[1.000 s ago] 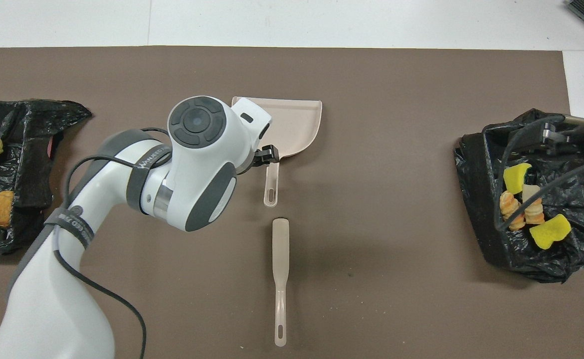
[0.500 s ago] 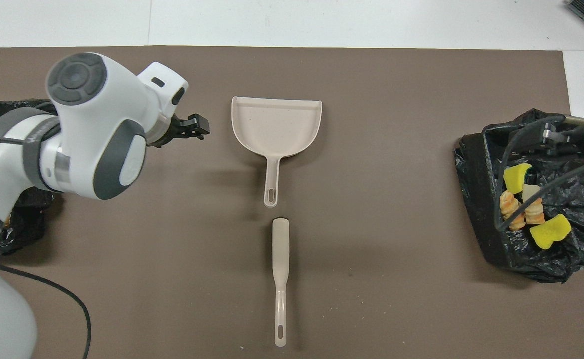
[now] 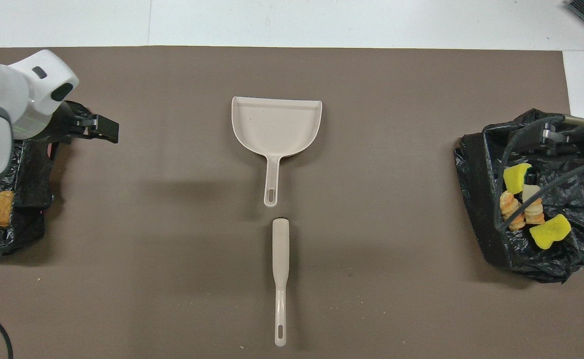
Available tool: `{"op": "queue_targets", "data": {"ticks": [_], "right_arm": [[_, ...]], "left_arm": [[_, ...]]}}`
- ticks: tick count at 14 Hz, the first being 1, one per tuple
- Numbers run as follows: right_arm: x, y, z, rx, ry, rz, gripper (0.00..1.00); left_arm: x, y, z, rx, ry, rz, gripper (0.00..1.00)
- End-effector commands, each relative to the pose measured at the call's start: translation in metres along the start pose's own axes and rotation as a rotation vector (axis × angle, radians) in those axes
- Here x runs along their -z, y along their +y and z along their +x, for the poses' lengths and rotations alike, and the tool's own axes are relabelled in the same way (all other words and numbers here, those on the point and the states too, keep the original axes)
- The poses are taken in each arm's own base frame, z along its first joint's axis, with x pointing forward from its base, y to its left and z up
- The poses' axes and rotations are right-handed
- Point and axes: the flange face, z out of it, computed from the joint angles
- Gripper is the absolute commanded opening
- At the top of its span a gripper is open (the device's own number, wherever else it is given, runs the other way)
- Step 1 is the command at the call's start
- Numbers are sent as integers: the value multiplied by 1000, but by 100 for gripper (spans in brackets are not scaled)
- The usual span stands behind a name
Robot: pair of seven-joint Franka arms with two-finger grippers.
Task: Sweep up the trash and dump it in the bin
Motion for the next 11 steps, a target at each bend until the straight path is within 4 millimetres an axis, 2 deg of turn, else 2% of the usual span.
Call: {"op": "queue_targets", "data": {"ticks": [1,3,5,7,11], "right_arm": [[0,4,-4,15,13,3,100],[0,4,-5,10,14,2,100],[0,3,-5,13,12,3,100],[1,0,-6,19,13,5,100],[0,-4,-10,29,-1,12,100]], "left_arm": [[22,-11,-15,-16,-9,-5,100],[36,-10,-24,-27,-26,6,100],[58,-5,-29,-43,-59,29,100],[83,-7,-49,-44,-52,26,100],[83,-8,-59,-45,-71,25,100]]}}
